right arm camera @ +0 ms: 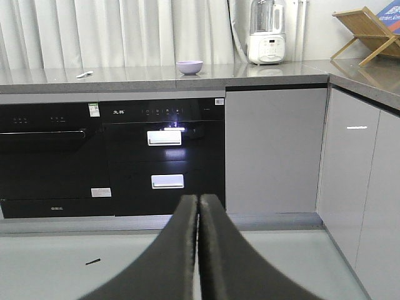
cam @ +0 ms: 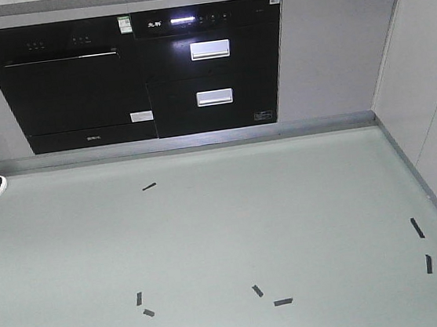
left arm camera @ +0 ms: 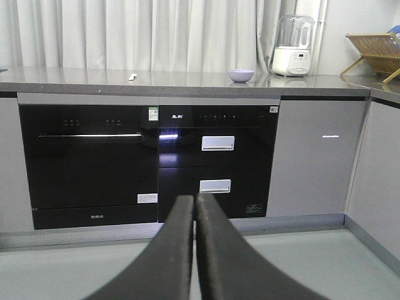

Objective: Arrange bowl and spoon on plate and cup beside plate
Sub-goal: 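Drive the base toward the counter with the lavender bowl and spoon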

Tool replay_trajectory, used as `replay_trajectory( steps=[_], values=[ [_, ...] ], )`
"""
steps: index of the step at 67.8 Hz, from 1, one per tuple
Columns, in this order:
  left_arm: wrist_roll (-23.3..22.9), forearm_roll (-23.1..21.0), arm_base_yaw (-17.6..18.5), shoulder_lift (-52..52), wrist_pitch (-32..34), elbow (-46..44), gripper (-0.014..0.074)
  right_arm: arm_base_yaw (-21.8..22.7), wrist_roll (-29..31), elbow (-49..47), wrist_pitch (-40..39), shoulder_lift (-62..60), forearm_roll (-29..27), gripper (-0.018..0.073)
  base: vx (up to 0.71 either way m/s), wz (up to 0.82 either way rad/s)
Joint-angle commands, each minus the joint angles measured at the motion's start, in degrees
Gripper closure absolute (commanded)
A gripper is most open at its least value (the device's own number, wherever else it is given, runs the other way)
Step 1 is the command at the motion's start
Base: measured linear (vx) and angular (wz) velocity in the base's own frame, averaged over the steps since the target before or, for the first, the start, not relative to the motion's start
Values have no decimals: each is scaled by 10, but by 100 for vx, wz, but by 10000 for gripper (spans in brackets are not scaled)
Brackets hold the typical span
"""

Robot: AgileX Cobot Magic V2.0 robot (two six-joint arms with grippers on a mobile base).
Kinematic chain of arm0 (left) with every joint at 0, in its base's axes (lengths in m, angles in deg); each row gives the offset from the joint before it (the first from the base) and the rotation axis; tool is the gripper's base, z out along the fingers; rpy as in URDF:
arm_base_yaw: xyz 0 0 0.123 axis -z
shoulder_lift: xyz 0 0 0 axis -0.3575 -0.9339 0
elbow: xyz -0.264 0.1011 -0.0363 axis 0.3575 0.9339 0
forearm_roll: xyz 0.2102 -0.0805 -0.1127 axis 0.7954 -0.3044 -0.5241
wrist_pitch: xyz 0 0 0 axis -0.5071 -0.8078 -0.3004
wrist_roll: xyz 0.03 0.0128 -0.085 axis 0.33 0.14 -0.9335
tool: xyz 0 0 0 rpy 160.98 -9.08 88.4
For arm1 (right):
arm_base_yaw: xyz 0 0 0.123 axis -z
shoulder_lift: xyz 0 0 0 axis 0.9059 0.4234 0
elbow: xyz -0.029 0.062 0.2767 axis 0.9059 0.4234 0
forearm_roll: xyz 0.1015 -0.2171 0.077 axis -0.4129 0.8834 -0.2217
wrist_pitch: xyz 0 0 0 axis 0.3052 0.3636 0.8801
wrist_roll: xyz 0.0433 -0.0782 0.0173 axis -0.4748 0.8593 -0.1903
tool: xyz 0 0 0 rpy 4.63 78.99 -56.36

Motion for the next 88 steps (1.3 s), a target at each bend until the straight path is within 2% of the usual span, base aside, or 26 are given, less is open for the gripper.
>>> replay_trajectory(
  steps=[1, 88],
  values=[
    [-3, -5, -3, 4, 46, -14, 603, 3, 4, 1, -41, -9, 1, 560, 0, 0],
    [-3, -5, -3, 4, 46, -14, 603, 3, 4, 1, -41, -9, 1, 560, 0, 0]
  ],
)
